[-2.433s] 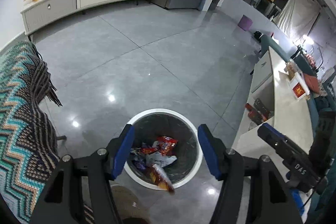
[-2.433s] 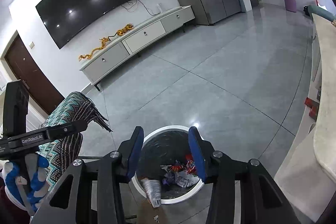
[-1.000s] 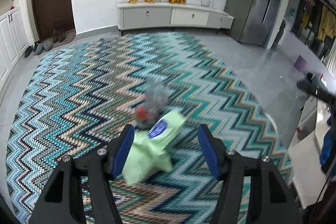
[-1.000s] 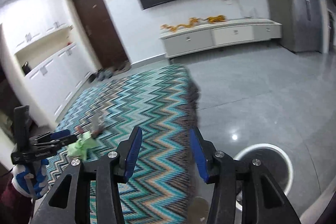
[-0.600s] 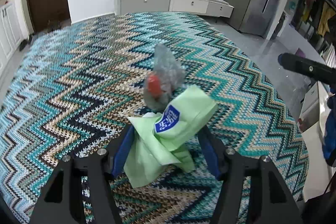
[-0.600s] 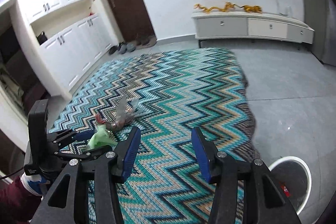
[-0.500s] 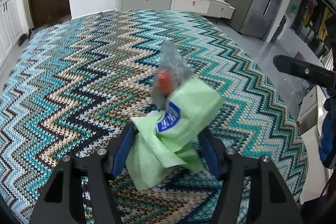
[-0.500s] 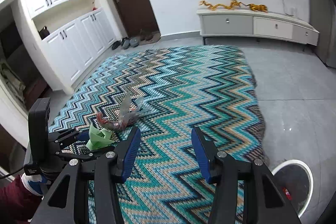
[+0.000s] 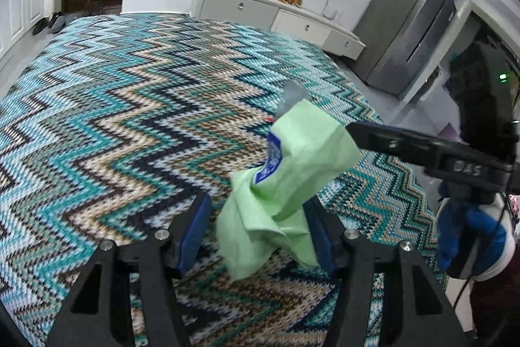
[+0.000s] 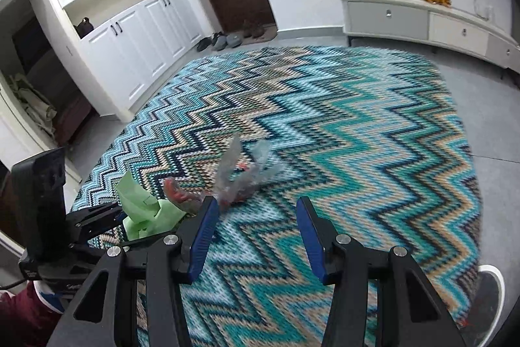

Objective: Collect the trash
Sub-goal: 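Grasp the green cloth with the left tool while the right grasps the clear plastic bag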

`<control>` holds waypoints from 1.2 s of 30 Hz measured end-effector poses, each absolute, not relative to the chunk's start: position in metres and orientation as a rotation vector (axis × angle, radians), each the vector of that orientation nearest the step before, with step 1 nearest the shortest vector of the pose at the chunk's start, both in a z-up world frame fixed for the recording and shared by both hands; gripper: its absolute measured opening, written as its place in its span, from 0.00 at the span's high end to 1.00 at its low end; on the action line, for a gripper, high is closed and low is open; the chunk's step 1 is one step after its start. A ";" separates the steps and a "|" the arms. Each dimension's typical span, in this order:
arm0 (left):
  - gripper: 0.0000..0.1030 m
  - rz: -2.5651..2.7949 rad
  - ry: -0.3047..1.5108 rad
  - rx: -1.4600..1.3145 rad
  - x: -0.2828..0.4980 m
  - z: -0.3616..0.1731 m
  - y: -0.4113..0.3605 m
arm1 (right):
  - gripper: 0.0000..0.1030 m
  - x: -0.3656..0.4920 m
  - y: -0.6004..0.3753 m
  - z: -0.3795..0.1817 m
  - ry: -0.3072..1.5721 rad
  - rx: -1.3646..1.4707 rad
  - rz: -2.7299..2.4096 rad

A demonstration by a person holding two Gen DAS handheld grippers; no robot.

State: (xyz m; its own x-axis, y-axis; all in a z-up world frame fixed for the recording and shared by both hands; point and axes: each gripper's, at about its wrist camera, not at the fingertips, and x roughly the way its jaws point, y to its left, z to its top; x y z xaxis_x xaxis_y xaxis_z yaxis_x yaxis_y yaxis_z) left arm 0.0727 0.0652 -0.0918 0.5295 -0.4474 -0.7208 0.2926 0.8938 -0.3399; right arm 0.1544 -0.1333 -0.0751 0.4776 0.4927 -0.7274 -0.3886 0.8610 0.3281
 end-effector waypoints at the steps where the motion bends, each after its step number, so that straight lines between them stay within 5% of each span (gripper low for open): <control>1: 0.50 -0.437 0.907 -0.194 0.070 -0.091 0.070 | 0.54 0.156 -0.128 -0.077 0.934 0.128 0.552; 7: 0.55 -0.383 0.891 -0.235 0.064 -0.088 0.101 | 0.44 0.159 -0.100 -0.087 0.953 0.127 0.619; 17: 0.57 -0.377 0.893 -0.330 0.063 -0.095 0.131 | 0.43 0.155 -0.063 -0.091 0.964 0.041 0.631; 27: 0.46 -0.372 0.900 -0.349 0.079 -0.093 0.130 | 0.43 0.174 -0.059 -0.099 0.966 0.050 0.572; 31: 0.46 -0.339 0.915 -0.341 0.094 -0.098 0.124 | 0.59 0.178 -0.061 -0.103 0.971 0.060 0.578; 36: 0.46 -0.323 0.912 -0.344 0.110 -0.102 0.116 | 0.67 0.179 -0.072 -0.106 0.973 0.087 0.591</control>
